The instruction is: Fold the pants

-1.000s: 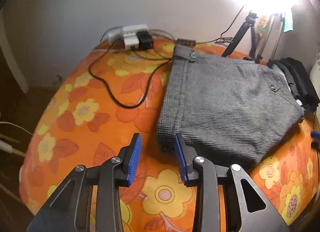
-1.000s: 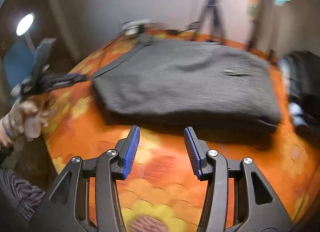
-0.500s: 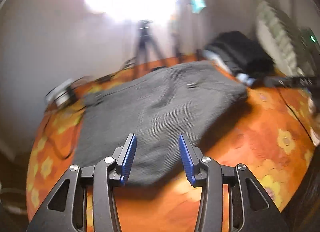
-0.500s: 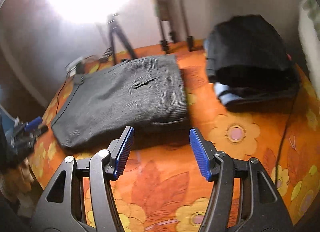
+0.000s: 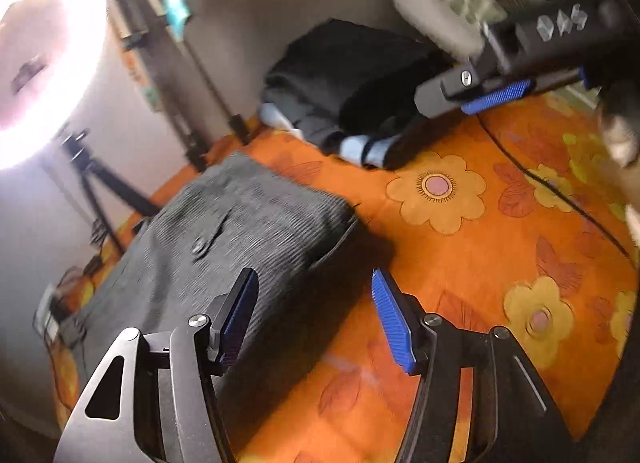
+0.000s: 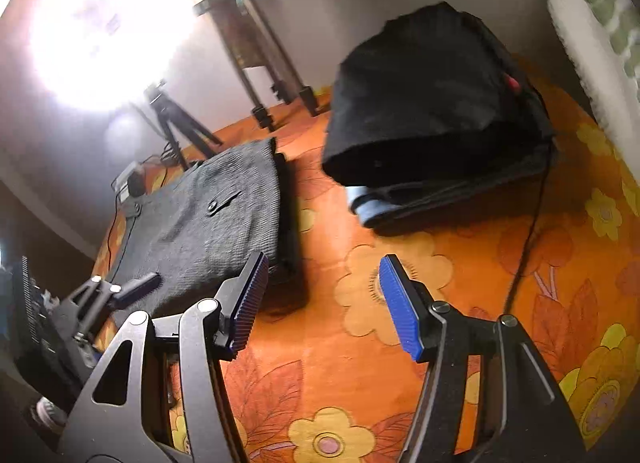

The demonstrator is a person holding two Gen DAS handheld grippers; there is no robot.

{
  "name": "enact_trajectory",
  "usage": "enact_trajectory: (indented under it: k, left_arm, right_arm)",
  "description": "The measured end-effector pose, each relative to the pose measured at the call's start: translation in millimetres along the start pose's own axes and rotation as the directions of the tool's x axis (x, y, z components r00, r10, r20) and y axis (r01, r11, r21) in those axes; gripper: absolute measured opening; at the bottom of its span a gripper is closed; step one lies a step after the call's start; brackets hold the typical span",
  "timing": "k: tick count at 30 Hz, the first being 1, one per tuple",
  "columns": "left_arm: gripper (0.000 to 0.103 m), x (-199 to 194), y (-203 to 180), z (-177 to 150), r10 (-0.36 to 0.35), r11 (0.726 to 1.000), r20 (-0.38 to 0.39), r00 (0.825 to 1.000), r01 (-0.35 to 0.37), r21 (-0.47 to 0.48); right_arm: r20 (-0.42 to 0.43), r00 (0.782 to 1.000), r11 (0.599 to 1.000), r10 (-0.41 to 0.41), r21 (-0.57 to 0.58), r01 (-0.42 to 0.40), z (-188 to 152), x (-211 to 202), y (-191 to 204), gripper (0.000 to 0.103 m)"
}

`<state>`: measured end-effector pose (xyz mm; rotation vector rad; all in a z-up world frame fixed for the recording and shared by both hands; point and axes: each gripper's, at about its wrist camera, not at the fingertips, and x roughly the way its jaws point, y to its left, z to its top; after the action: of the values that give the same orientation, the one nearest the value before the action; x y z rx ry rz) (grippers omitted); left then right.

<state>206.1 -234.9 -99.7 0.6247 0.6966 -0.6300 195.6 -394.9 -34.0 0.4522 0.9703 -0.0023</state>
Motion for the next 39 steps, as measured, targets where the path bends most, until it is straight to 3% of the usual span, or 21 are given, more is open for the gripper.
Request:
enact_trajectory:
  k: [6,13,15,16,17,19,22,32,39]
  left_arm:
    - [0.064,41,-9,11,0.029,0.998,-0.073,0.997,-0.024,0.060]
    - [0.067,58,-7,8,0.041,0.997,-0.079,0.996,-0.035,0.071]
    - [0.066,62,-7,8,0.033,0.997,-0.070,0.997,-0.028,0.070]
    - [0.057,63,-6,9,0.034,0.998,-0.062,0.997,-0.030,0.064]
    - [0.051,63,-5,9,0.035,0.998,-0.054,0.998,-0.032,0.051]
    - [0.031,62,4,8,0.028,1.000,-0.033,0.999,-0.028,-0.006]
    - [0.021,56,22,7,-0.014,0.993,0.005,1.000,0.015,-0.114]
    - [0.017,28,54,-3,-0.081,0.944,0.129,0.988,0.117,-0.308]
    - [0.017,17,64,-9,-0.096,0.926,0.178,0.979,0.153,-0.346]
  right_arm:
    - [-0.023,0.999,0.999,0.024,0.048,-0.023,6,9,-14,0.061]
    - [-0.038,0.999,0.999,0.035,0.041,-0.034,8,20,-11,0.061]
    - [-0.039,0.998,0.998,0.044,0.050,-0.042,9,22,-12,0.061]
    - [-0.040,0.998,0.997,0.049,0.057,-0.047,10,23,-12,0.061]
    - [-0.040,0.998,0.997,0.052,0.063,-0.049,11,24,-13,0.061]
    - [-0.041,0.997,0.995,0.060,0.077,-0.056,13,27,-13,0.061]
    - [-0.041,0.997,0.994,0.070,0.084,-0.066,17,32,-11,0.061]
    - [-0.090,0.986,0.985,0.140,0.112,-0.130,34,72,10,0.062]
    - [-0.123,0.956,0.951,0.266,0.194,-0.239,46,107,26,0.080]
